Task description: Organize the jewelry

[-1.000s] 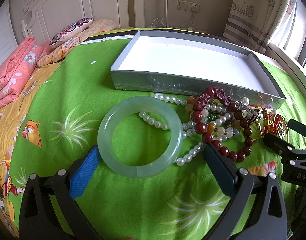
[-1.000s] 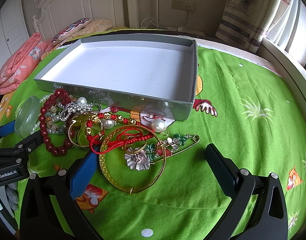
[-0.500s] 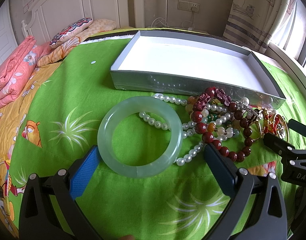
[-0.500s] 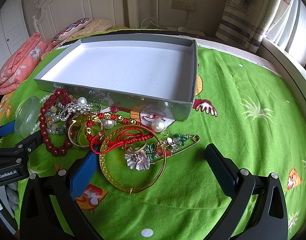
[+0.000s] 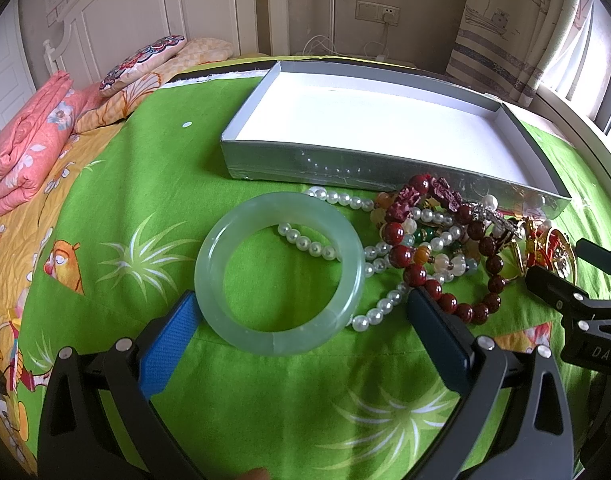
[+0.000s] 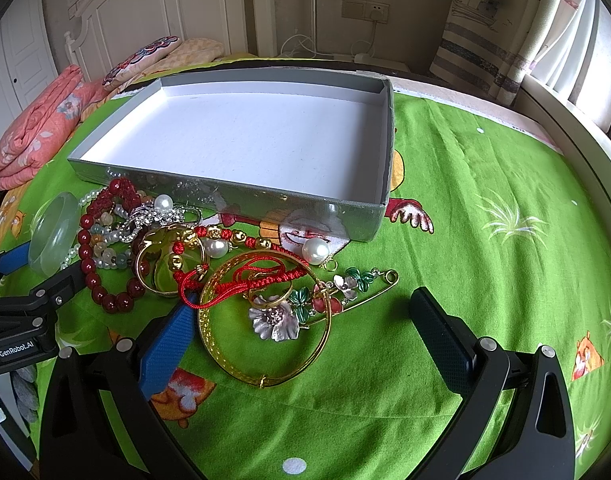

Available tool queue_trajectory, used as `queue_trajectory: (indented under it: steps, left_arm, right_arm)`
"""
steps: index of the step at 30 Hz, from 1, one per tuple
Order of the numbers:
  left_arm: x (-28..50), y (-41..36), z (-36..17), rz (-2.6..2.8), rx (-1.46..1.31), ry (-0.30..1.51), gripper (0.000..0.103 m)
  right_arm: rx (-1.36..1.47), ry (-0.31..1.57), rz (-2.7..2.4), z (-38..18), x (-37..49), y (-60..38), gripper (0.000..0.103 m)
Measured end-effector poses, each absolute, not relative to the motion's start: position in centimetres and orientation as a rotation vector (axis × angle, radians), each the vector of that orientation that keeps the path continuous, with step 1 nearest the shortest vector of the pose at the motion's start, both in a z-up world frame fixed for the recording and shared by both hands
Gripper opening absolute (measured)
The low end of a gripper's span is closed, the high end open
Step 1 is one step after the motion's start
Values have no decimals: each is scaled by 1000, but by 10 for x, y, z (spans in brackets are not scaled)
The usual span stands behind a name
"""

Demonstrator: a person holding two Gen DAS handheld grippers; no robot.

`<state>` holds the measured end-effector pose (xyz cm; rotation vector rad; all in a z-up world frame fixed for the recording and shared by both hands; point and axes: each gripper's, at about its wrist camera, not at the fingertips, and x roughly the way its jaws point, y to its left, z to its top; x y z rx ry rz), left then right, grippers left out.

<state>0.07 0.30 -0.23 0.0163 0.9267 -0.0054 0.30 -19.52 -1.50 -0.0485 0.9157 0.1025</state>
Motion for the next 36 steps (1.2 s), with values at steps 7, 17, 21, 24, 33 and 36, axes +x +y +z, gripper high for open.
queue_trajectory:
  steps: [7, 17, 21, 24, 33, 36]
  left_arm:
    - [1, 4, -3, -5, 16, 927, 101]
    - [-1, 4, -2, -5, 16, 928, 101]
    - [2, 4, 1, -15, 25, 948, 101]
    - [1, 4, 1, -44, 35, 960, 101]
    - [-17, 15, 12, -95, -30, 876, 101]
    - [-35, 11, 23, -97, -8, 763, 101]
  right_arm:
    - [-48, 916, 102, -15, 2, -196, 99]
    - [-44, 916, 99, -14, 6, -195, 99]
    - [-56, 926, 123, -15, 6, -193, 99]
    - [-63, 930, 205, -13, 0, -193, 99]
    - [123, 840, 273, 2, -32, -243, 97]
    - [100, 841, 297, 3, -36, -240, 96]
